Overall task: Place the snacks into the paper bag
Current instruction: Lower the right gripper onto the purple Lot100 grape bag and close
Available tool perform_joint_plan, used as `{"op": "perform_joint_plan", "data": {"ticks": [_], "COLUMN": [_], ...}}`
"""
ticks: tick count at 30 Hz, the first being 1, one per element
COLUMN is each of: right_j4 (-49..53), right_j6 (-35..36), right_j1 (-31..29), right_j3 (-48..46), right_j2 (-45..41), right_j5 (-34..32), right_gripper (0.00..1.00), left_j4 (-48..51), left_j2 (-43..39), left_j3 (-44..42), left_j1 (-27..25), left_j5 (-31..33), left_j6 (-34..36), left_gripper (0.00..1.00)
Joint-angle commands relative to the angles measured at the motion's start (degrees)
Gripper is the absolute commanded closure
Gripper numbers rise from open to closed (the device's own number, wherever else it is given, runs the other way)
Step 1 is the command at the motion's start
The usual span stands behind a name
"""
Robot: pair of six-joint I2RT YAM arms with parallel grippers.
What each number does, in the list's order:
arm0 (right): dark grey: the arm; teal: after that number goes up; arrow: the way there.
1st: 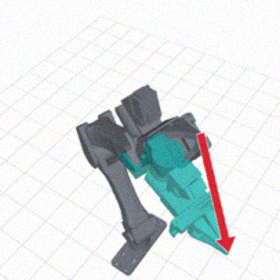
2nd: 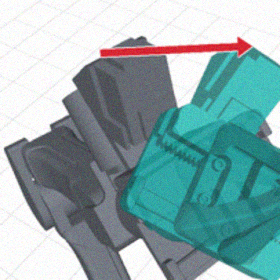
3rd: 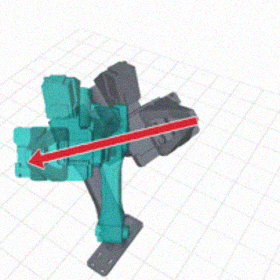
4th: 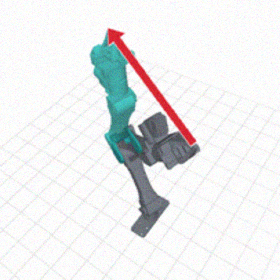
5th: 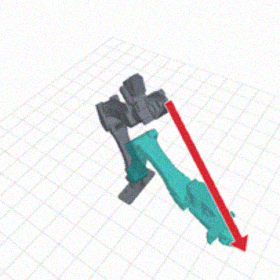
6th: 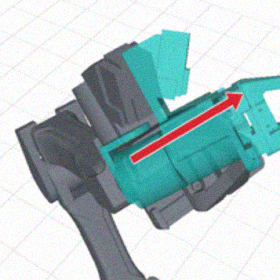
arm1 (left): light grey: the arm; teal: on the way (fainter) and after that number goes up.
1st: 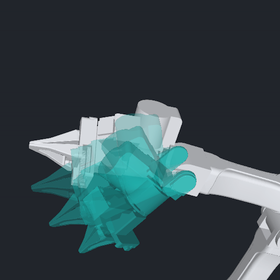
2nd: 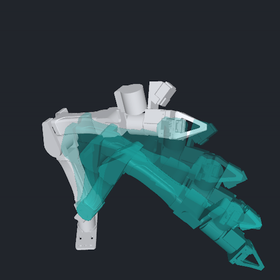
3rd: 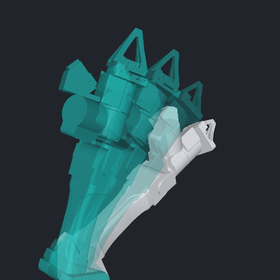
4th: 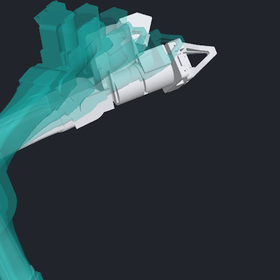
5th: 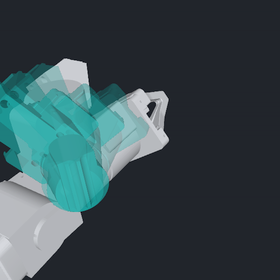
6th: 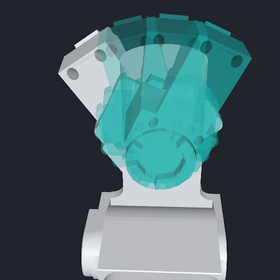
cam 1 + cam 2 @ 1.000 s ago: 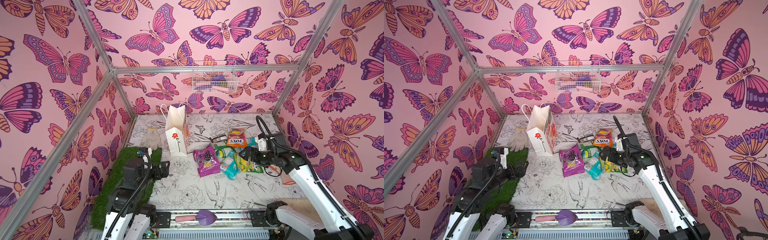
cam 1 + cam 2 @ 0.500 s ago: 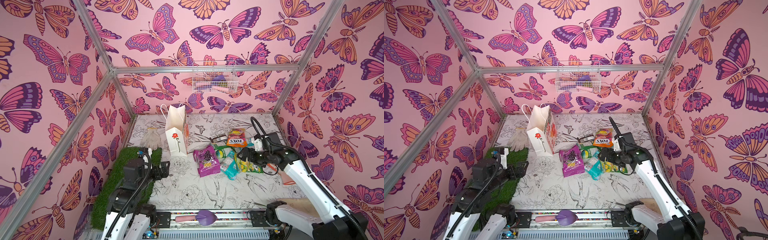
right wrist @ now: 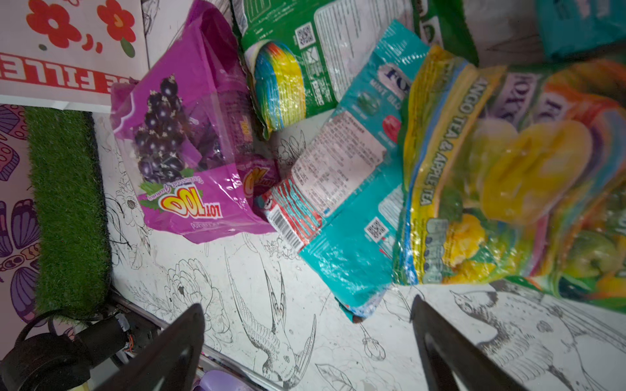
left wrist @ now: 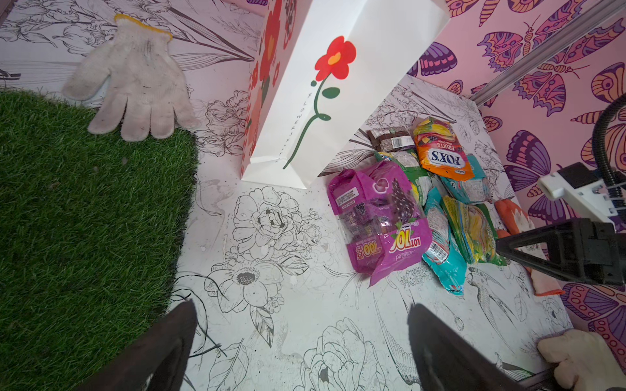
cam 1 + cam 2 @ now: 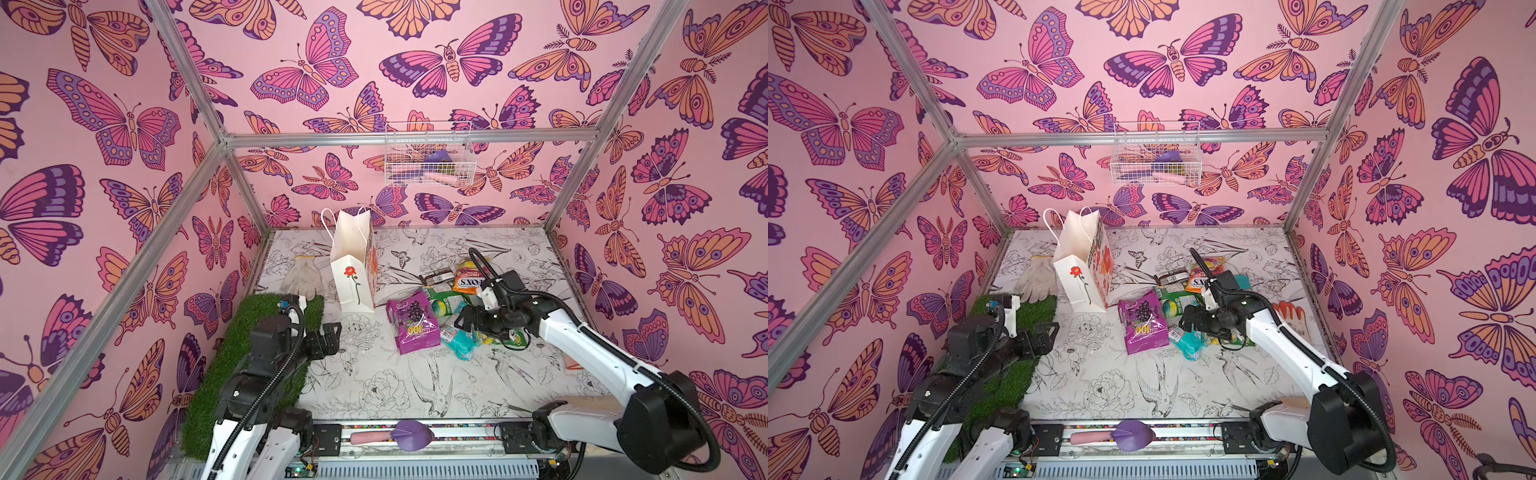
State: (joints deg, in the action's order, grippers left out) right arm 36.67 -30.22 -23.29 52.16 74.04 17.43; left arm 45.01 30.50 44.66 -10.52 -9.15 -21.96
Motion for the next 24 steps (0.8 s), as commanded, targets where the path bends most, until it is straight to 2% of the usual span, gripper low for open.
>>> {"op": "perform_joint_plan", "data": {"ticks": [1,9,17,24], "right_j4": [-2.78,-5.91,-8.88,-12.94], "right_j6": [1.82,5.34,5.78,4.72], "right_j1": [-1.61,-7.06,-7.74,-9.05], "right_j3": [3.03,9.41,11.58,10.13], "right_j2": [3.04,12.07,20.13,22.18], "right_j5": [-0.47,1.56,1.91,3.07], "right_gripper": [0.06,0.15,0.21,0.3], "left_j4": [-0.78,-0.93,-1.2,-1.33], "left_j2": [0.5,0.15,-1.41,-1.36], "left_j3": [-0.79,-0.81,-1.01,-1.06], "left_j1": [-0.33,-0.29,-0.38,-0.43], "left_j5": [-1.08,-1.95,-1.61,-1.95], "left_j6": [0.0,0.07,-0.02,0.07], "left_gripper": [0.01,0.01,0.01,0.02]}}
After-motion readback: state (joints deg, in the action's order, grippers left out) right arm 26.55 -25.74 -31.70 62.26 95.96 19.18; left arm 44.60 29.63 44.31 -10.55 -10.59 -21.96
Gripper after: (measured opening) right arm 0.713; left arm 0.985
